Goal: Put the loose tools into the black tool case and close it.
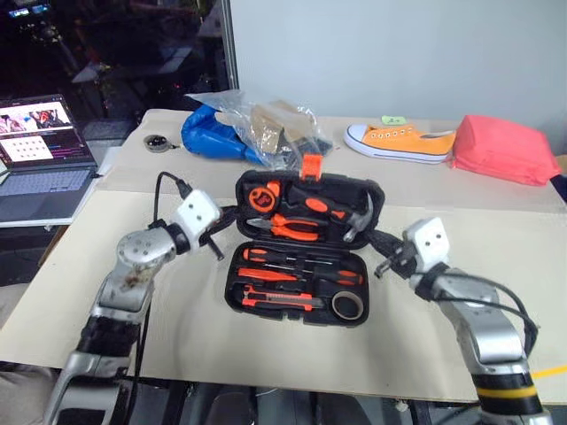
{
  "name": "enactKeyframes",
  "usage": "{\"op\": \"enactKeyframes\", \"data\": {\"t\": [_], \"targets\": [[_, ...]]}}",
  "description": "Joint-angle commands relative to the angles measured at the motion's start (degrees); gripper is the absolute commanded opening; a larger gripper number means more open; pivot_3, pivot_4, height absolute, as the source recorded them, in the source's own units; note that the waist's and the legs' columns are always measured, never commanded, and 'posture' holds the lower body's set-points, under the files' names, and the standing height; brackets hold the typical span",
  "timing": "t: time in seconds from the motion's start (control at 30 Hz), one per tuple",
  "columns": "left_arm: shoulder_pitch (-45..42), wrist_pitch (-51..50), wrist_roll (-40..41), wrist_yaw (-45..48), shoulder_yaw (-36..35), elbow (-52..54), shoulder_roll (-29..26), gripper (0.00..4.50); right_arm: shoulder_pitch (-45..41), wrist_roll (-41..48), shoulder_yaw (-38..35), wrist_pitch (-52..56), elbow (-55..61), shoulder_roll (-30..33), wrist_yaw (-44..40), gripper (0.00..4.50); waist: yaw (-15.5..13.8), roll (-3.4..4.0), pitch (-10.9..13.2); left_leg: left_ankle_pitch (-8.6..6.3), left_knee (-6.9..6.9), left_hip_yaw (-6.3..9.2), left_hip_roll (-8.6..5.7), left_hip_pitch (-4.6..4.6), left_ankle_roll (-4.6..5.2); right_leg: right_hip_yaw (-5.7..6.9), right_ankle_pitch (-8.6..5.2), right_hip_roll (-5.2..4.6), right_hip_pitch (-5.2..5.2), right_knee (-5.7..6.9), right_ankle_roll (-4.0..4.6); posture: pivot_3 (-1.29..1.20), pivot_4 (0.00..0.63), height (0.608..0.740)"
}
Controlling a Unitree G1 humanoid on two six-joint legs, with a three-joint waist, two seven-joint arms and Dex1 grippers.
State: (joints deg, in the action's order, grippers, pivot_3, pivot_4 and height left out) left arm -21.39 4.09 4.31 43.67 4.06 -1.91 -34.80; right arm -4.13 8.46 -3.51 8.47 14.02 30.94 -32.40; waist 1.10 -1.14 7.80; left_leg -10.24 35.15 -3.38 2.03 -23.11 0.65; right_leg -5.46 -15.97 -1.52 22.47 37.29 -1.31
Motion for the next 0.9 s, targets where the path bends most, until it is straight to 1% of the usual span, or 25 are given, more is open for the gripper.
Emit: {"op": "enactKeyframes", "data": {"t": [0.03,0.1,0.13,0.17,0.2,0.23,0.27,0.3,0.37,0.47,0.5,0.6,0.63,0.67,0.73,0.77,0.8,0.83,0.87,0.9], "targets": [[2.1,8.9,-1.7,1.9,0.3,0.7,-1.7,0.08,2.3,-3.1,-1.6,-12.8,3.8,1.5,-0.8,0.00,0.0,-0.01,0.0,0.03,0.00,0.00,0.06,0.02,0.04,0.07,-0.03,0.01,-0.08,-0.06,-0.06,0.00,0.150,0.740],[4.9,9.0,1.9,5.0,-1.8,1.1,-3.6,0.08,4.8,-4.0,-2.4,-18.0,3.6,2.9,-1.7,0.00,0.0,0.01,0.0,0.08,0.01,-0.02,0.12,0.02,0.10,0.05,-0.01,0.01,-0.09,-0.09,-0.09,0.00,0.150,0.740],[7.1,7.0,5.2,7.7,-3.3,2.2,-5.1,0.03,5.9,-4.7,-3.2,-20.5,3.3,3.6,-1.7,0.38,0.1,0.01,0.0,0.08,0.02,-0.02,0.13,0.02,0.10,0.04,0.02,0.01,-0.10,-0.09,-0.05,0.00,0.150,0.740],[9.2,5.3,7.9,10.3,-4.5,3.1,-6.8,0.36,6.9,-5.8,-3.8,-22.6,2.9,4.4,-1.6,0.76,0.3,0.02,0.0,0.08,0.03,-0.02,0.15,0.02,0.10,0.01,0.09,0.02,-0.09,-0.09,0.08,0.00,0.150,0.740],[11.0,4.8,9.6,12.1,-5.7,3.5,-8.3,0.71,7.7,-6.9,-4.3,-24.5,2.5,5.3,-1.7,0.92,0.9,0.02,0.0,0.07,0.02,0.00,0.21,-0.01,0.10,-0.02,0.10,0.03,-0.07,-0.09,0.09,0.00,0.150,0.740],[13.0,4.1,11.3,14.0,-7.4,3.6,-10.1,0.87,9.0,-8.5,-4.9,-27.6,2.2,6.6,-1.8,1.26,1.3,0.03,0.0,0.03,-0.03,0.03,0.24,-0.01,0.13,-0.04,0.10,0.02,-0.06,-0.12,0.09,0.00,0.150,0.740],[15.0,3.8,12.9,16.1,-9.2,3.6,-12.1,1.30,11.0,-10.9,-5.6,-31.3,1.9,8.6,-2.0,1.67,1.4,0.02,0.0,-0.03,-0.06,0.04,0.24,0.00,0.13,-0.07,0.08,0.01,-0.06,-0.12,0.08,0.00,0.150,0.740],[16.4,3.9,13.8,17.5,-10.9,3.3,-13.7,1.64,12.9,-12.7,-6.4,-34.7,1.6,10.1,-2.0,1.98,1.4,0.01,0.0,-0.06,-0.09,0.08,0.23,-0.04,0.15,-0.06,0.04,-0.01,-0.01,-0.14,0.06,0.00,0.150,0.740],[18.6,2.9,15.7,19.7,-13.5,2.5,-16.1,1.64,16.4,-15.4,-8.7,-39.6,1.0,12.1,-1.0,1.98,1.0,-0.04,0.0,-0.12,-0.08,0.08,0.23,-0.12,0.15,0.00,-0.04,-0.02,0.04,-0.17,0.05,0.00,0.150,0.740],[20.7,-2.1,21.1,22.6,-17.2,4.6,-18.2,1.64,22.5,-14.9,-13.1,-40.6,0.2,14.5,-2.1,1.98,0.7,-0.05,0.0,-0.12,-0.06,0.03,0.21,-0.04,0.14,0.09,-0.07,-0.08,-0.08,-0.17,0.06,0.00,0.150,0.740],[21.2,-4.7,23.4,23.1,-18.4,6.2,-18.7,1.64,25.6,-11.6,-14.2,-38.0,1.2,15.9,-5.2,1.98,0.5,-0.05,0.0,-0.12,-0.04,0.02,0.22,0.02,0.14,0.09,-0.09,-0.11,-0.16,-0.17,0.05,0.00,0.150,0.740],[24.0,-14.0,31.3,25.6,-21.1,13.2,-20.7,1.64,33.4,6.8,-18.2,-22.4,9.2,18.5,-12.6,1.98,0.4,-0.10,0.0,-0.12,-0.04,-0.08,0.33,0.21,0.14,0.06,-0.15,-0.22,-0.34,-0.20,0.00,0.00,0.150,0.740],[25.1,-16.6,33.5,26.4,-21.7,15.6,-21.6,1.69,36.4,13.3,-19.1,-17.6,12.6,20.3,-16.0,1.59,0.4,-0.10,0.0,-0.12,-0.02,-0.14,0.49,0.21,0.14,0.04,-0.23,-0.21,-0.36,-0.19,-0.07,0.00,0.150,0.740],[26.1,-19.0,35.7,27.3,-22.3,18.1,-22.4,1.69,38.7,18.0,-19.5,-13.5,15.7,22.3,-19.3,1.43,0.6,-0.09,0.0,-0.12,-0.03,-0.16,0.55,0.24,0.14,0.04,-0.25,-0.20,-0.38,-0.20,-0.09,0.00,0.150,0.740],[27.2,-23.0,38.8,28.4,-22.6,22.7,-23.7,1.69,39.4,23.5,-19.0,-7.8,20.1,25.1,-22.6,0.86,1.2,-0.16,0.0,-0.12,0.00,-0.19,0.69,0.30,0.14,-0.02,-0.28,-0.17,-0.41,-0.15,-0.14,0.00,0.150,0.740],[27.4,-24.6,40.1,28.6,-22.5,24.4,-24.1,1.69,38.3,24.9,-17.7,-5.2,21.6,26.2,-22.7,0.61,1.4,-0.28,0.0,-0.12,-0.02,-0.19,0.77,0.39,0.14,-0.01,-0.28,-0.13,-0.47,-0.16,-0.14,0.00,0.150,0.740],[27.0,-26.2,41.2,28.5,-22.1,25.9,-24.4,1.69,36.8,24.8,-16.1,-3.6,22.4,27.2,-23.0,0.20,1.6,-0.36,0.0,-0.13,-0.02,-0.18,0.86,0.49,0.13,0.00,-0.25,-0.09,-0.51,-0.17,-0.08,0.00,0.150,0.740],[26.6,-27.7,42.5,28.5,-21.4,27.9,-24.7,1.69,34.3,23.0,-13.0,-2.8,22.8,27.8,-23.5,0.03,1.6,-0.38,0.0,-0.13,-0.02,-0.17,0.90,0.62,0.13,0.01,-0.24,-0.06,-0.56,-0.17,0.07,0.00,0.150,0.740],[26.1,-29.1,43.5,28.3,-20.8,29.6,-24.9,1.69,31.9,22.3,-10.4,-1.4,23.3,28.2,-23.7,0.03,1.6,-0.43,0.1,-0.13,-0.04,-0.17,0.90,0.72,0.12,0.03,-0.31,-0.06,-0.56,-0.17,0.33,0.00,0.150,0.740],[25.6,-30.3,44.2,28.2,-20.1,31.3,-25.0,1.69,28.9,21.3,-7.5,0.4,23.5,28.0,-23.0,0.03,1.5,-0.44,0.1,-0.13,-0.07,-0.17,0.90,0.83,0.12,0.03,-0.33,-0.03,-0.59,-0.16,0.41,0.00,0.150,0.740]]}}
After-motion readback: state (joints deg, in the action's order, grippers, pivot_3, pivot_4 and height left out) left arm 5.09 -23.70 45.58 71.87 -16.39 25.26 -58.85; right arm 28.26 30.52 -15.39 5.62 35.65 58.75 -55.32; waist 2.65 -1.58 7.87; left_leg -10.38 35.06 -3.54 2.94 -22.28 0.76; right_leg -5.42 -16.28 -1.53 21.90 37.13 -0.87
